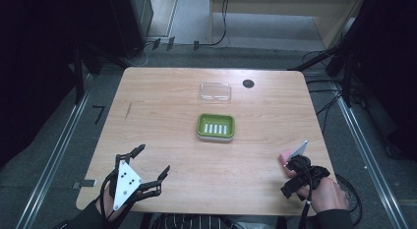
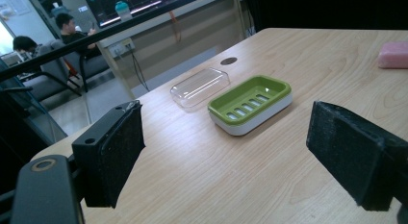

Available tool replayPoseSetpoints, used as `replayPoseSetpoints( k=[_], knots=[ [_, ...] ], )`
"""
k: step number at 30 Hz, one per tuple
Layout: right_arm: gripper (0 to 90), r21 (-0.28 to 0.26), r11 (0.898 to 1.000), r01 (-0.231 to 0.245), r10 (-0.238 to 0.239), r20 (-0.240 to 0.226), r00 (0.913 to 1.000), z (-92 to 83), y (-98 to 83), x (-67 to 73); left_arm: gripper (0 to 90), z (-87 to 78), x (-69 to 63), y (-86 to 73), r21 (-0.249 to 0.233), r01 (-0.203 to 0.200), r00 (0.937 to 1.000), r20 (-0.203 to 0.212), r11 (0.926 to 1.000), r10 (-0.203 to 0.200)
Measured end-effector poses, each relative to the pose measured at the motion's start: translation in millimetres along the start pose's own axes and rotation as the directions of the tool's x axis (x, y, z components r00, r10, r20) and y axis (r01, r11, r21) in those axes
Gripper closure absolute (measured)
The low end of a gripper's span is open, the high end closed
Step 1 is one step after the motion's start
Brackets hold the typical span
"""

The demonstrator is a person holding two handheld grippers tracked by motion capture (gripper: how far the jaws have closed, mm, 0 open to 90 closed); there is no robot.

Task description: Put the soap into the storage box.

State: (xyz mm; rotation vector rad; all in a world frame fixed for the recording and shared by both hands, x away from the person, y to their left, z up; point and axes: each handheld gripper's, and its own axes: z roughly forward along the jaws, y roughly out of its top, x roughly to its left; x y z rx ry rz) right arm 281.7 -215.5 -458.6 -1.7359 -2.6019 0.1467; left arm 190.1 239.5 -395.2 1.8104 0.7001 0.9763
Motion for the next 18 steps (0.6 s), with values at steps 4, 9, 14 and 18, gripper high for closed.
replayPoseSetpoints(
  k=[4, 9, 14, 18],
  knots=[
    [0.0, 0.001, 1.000, -0.006, 0.006, -0.006, 1.0000, -0.5, 4.6, -2.2, 13.3, 0.0, -0.1, -0.1, 0.000, 0.000, 1.0000, 0.000, 1.0000, 0.000],
    [0.0, 0.002, 1.000, -0.008, 0.008, -0.002, 1.0000, -1.1, 10.9, -6.8, 13.3, 0.0, 0.3, -0.1, 0.000, 0.002, 1.0000, 0.000, 1.0000, -0.002],
    [0.0, 0.000, 1.000, -0.011, 0.011, 0.011, 0.9999, -0.5, 18.0, -11.9, 13.2, 0.0, 0.3, -0.1, 0.000, 0.002, 1.0000, 0.000, 1.0000, -0.002],
    [0.0, -0.007, 1.000, -0.016, 0.016, 0.012, 0.9998, -1.1, 21.7, -17.0, 13.3, 0.1, 0.2, -0.1, 0.000, 0.000, 1.0000, 0.001, 1.0000, 0.000]
  ],
)
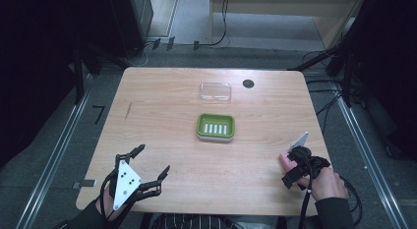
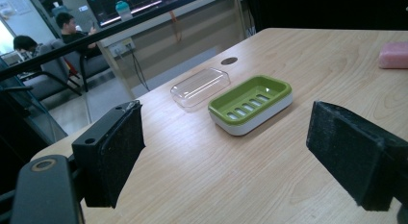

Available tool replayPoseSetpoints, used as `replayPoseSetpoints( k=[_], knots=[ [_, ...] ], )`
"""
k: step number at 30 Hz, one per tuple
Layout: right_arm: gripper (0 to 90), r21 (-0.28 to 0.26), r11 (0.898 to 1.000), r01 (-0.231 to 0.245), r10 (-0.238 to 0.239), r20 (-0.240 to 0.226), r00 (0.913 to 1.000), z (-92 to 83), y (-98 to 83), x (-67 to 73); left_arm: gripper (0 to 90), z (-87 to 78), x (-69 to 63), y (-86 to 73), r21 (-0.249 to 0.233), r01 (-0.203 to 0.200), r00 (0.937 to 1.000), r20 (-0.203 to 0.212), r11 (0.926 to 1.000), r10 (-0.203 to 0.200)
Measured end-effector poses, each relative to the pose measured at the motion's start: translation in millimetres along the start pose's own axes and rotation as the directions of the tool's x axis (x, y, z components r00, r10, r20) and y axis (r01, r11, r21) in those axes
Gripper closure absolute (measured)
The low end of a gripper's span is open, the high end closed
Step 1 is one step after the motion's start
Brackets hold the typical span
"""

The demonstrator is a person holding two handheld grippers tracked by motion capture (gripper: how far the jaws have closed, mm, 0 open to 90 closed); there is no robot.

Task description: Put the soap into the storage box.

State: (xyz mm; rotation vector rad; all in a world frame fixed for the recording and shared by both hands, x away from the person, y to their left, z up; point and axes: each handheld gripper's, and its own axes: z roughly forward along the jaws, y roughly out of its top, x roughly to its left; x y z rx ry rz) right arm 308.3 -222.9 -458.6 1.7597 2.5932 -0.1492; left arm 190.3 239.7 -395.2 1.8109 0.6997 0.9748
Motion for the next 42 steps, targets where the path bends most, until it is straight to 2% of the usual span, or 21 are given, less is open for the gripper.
replayPoseSetpoints(
  k=[24, 42],
  knots=[
    [0.0, -0.069, 0.997, 0.019, -0.020, -0.012, 0.9997, -0.7, 27.3, -5.0, 13.3, 0.0, -0.3, 0.0, 0.001, -0.001, 1.0000, -0.001, 1.0000, 0.001],
    [1.0, -0.078, 0.997, 0.022, -0.024, -0.018, 0.9996, 4.5, 43.7, -9.6, 13.3, 0.0, -0.3, 0.0, 0.000, -0.001, 1.0000, 0.000, 1.0000, 0.001]
  ],
)
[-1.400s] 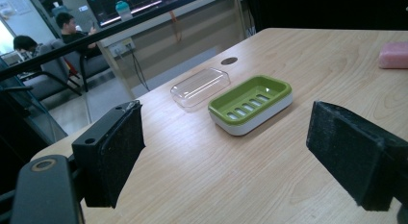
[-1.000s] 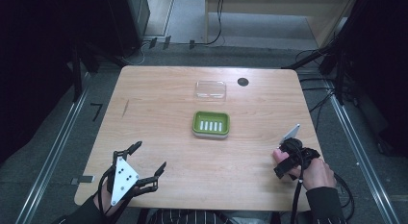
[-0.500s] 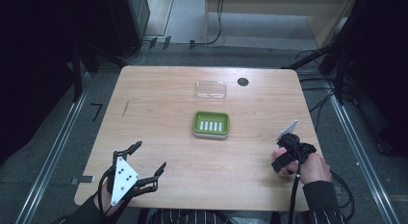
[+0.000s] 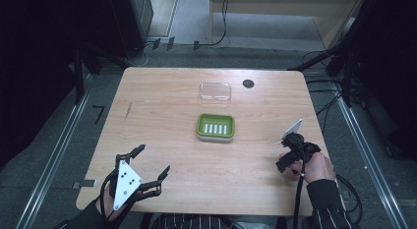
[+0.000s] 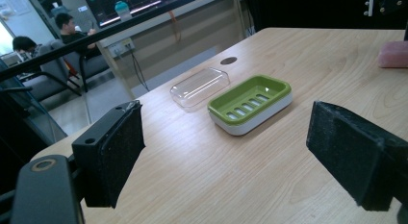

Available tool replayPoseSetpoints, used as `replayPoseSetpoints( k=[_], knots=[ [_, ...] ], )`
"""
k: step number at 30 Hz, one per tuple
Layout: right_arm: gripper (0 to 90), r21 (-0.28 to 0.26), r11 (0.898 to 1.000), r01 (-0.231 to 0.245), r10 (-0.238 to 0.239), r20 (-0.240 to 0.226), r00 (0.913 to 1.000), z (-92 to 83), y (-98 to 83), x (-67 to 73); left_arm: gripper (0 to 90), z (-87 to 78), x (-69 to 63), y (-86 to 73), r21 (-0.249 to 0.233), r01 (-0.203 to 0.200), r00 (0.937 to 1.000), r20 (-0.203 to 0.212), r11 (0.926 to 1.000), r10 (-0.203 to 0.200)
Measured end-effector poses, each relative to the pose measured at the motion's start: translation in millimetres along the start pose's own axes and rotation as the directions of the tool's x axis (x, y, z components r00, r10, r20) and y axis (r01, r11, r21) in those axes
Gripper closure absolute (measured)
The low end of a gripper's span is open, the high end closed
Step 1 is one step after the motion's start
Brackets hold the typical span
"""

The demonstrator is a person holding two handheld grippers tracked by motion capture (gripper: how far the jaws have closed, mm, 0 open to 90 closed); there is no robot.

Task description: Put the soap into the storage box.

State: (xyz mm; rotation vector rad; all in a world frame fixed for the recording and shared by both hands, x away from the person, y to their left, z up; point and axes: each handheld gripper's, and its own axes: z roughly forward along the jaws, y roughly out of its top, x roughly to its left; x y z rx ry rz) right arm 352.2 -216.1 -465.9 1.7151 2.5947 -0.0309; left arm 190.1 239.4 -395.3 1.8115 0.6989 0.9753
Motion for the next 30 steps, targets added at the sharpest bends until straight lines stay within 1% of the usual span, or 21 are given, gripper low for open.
replayPoseSetpoints(
  k=[2, 5, 6, 7, 9, 15, 18, 20, 21, 25, 28, 30],
  knots=[
    [0.0, 0.003, 1.000, -0.004, 0.004, -0.011, 0.9999, 0.3, 0.5, 0.5, 13.3, 0.0, 0.0, 0.0, 0.000, -0.001, 1.0000, 0.000, 1.0000, 0.001],
    [0.2, 0.003, 1.000, -0.002, 0.002, -0.010, 0.9999, 0.9, 0.9, 0.6, 13.2, -0.1, -0.1, 0.0, 0.000, 0.000, 1.0000, 0.000, 1.0000, 0.000],
    [3.7, 0.001, 1.000, -0.001, 0.001, -0.011, 0.9999, 0.9, 0.8, 0.5, 13.3, 0.0, -0.2, 0.0, 0.000, -0.001, 1.0000, -0.001, 1.0000, 0.001],
    [3.7, 0.001, 1.000, -0.001, 0.001, -0.011, 0.9999, 0.9, 0.8, 0.5, 13.3, 0.0, -0.2, 0.0, 0.000, -0.001, 1.0000, -0.001, 1.0000, 0.001],
    [16.8, -0.012, 1.000, 0.010, -0.010, -0.022, 0.9997, 1.1, 0.7, 0.3, 13.3, 0.0, -0.3, 0.1, 0.001, -0.003, 1.0000, 0.000, 1.0000, 0.003],
    [18.3, -0.016, 1.000, 0.012, -0.013, -0.021, 0.9997, 1.3, 1.3, 1.2, 13.3, 0.2, -0.4, 0.1, 0.002, -0.004, 1.0000, 0.001, 1.0000, 0.004],
    [21.6, -0.028, 0.999, 0.019, -0.020, -0.027, 0.9994, 1.5, 1.5, 1.0, 13.2, -0.1, -0.3, 0.1, 0.002, -0.003, 1.0000, 0.000, 1.0000, 0.003],
    [25.8, -0.034, 0.999, 0.028, -0.028, -0.022, 0.9993, 1.6, 2.7, 0.8, 13.3, -0.1, -0.2, 0.1, 0.001, -0.001, 1.0000, -0.001, 1.0000, 0.001],
    [25.8, -0.034, 0.999, 0.028, -0.028, -0.022, 0.9993, 1.6, 2.7, 0.8, 13.3, -0.1, -0.2, 0.1, 0.001, -0.003, 1.0000, 0.000, 1.0000, 0.003],
    [28.0, -0.031, 0.999, 0.023, -0.024, -0.012, 0.9996, 1.9, 4.5, 2.1, 13.3, -0.1, 0.0, 0.0, -0.001, 0.000, 1.0000, -0.001, 1.0000, 0.000],
    [33.6, -0.037, 0.999, 0.012, -0.012, -0.001, 0.9999, 2.1, 4.1, 1.7, 13.3, -0.2, 0.0, 0.0, -0.002, -0.001, 1.0000, -0.001, 1.0000, 0.001],
    [34.2, -0.031, 0.999, 0.012, -0.012, -0.002, 0.9999, 1.9, 3.7, 0.5, 13.2, -0.2, 0.1, 0.0, -0.001, -0.001, 1.0000, -0.001, 1.0000, 0.001]
  ],
)
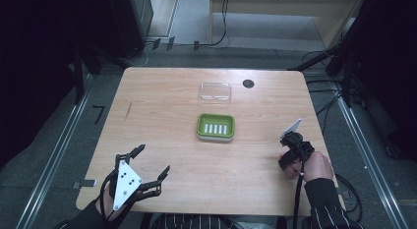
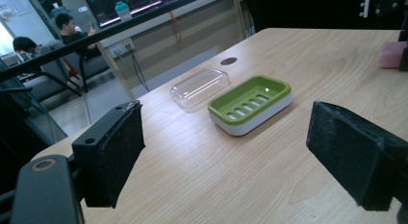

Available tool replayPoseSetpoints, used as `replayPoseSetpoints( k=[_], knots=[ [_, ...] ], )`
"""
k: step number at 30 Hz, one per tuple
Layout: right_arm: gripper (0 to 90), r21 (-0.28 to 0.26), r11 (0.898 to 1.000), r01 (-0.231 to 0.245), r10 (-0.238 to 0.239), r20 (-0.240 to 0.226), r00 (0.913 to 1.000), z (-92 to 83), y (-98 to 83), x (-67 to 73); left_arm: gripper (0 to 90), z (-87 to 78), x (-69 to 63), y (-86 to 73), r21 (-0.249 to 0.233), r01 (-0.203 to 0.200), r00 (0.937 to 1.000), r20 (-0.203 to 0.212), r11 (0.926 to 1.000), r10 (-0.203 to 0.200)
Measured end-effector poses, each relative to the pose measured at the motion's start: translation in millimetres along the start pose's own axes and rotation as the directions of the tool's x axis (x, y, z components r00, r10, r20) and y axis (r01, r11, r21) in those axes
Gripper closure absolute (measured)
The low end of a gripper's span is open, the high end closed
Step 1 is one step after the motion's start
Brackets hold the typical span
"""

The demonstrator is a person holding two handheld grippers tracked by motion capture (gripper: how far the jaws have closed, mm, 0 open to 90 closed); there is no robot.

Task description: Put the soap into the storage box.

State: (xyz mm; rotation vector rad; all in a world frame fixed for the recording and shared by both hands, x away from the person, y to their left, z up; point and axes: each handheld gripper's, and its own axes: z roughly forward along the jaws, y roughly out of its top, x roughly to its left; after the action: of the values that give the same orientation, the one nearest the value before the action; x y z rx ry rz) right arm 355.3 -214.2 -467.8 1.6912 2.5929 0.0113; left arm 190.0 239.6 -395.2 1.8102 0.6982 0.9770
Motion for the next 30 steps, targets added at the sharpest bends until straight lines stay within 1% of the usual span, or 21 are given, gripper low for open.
replayPoseSetpoints(
  k=[1, 7, 10, 14, 20, 21, 22, 24, 25, 27, 28, 30],
  knots=[
    [35.6, 0.006, 1.000, -0.003, 0.003, -0.005, 1.0000, 0.9, -0.4, -0.9, 13.3, 0.0, 0.0, 0.0, -0.001, 0.000, 1.0000, 0.000, 1.0000, 0.000],
    [36.2, 0.008, 1.000, -0.013, 0.013, -0.008, 0.9999, 0.9, -0.5, -1.2, 13.2, -0.1, -0.1, 0.0, -0.001, 0.000, 1.0000, 0.000, 1.0000, 0.000],
    [37.1, 0.002, 1.000, -0.017, 0.017, -0.034, 0.9993, 1.4, -1.6, -4.4, 13.3, -0.1, -0.2, 0.0, 0.000, -0.001, 1.0000, 0.000, 1.0000, 0.001],
    [37.5, -0.004, 1.000, -0.018, 0.018, -0.041, 0.9990, 1.8, -2.3, -5.2, 13.3, -0.1, -0.2, 0.1, 0.000, -0.002, 1.0000, 0.000, 1.0000, 0.002],
    [38.1, -0.012, 1.000, -0.005, 0.005, -0.045, 0.9990, 1.9, -3.0, -5.9, 13.3, -0.3, -0.3, 0.0, -0.003, 0.000, 1.0000, 0.000, 1.0000, 0.000],
    [38.1, -0.014, 1.000, -0.003, 0.003, -0.054, 0.9986, 1.3, -3.3, -6.8, 13.3, -0.2, -0.3, 0.0, -0.003, 0.001, 1.0000, -0.001, 1.0000, -0.001],
    [38.2, -0.015, 1.000, -0.003, 0.002, -0.053, 0.9986, 0.4, -3.3, -7.3, 13.3, -0.1, -0.1, 0.0, -0.002, -0.001, 1.0000, 0.000, 1.0000, 0.001],
    [38.2, -0.023, 1.000, -0.004, 0.003, -0.053, 0.9986, -0.5, -3.4, -7.3, 13.3, 0.0, -0.1, 0.0, -0.002, -0.001, 1.0000, 0.000, 1.0000, 0.001],
    [38.2, -0.037, 0.999, 0.001, -0.002, -0.045, 0.9990, -2.7, -3.4, -7.5, 13.2, -0.1, -0.1, -0.2, -0.003, 0.002, 1.0000, -0.001, 1.0000, -0.002],
    [38.2, -0.041, 0.999, 0.004, -0.006, -0.046, 0.9989, -3.2, -3.5, -7.5, 13.2, -0.3, 0.0, -0.2, -0.003, 0.003, 1.0000, -0.001, 1.0000, -0.003],
    [38.2, -0.038, 0.999, 0.004, -0.005, -0.049, 0.9988, -3.9, -3.4, -7.0, 13.2, -0.4, 0.0, -0.2, -0.003, 0.003, 1.0000, -0.002, 1.0000, -0.003],
    [38.2, -0.049, 0.999, 0.016, -0.019, -0.057, 0.9982, -5.7, -2.8, -4.9, 13.3, -0.3, -0.2, -0.1, -0.002, 0.002, 1.0000, -0.002, 1.0000, -0.002]
  ],
)
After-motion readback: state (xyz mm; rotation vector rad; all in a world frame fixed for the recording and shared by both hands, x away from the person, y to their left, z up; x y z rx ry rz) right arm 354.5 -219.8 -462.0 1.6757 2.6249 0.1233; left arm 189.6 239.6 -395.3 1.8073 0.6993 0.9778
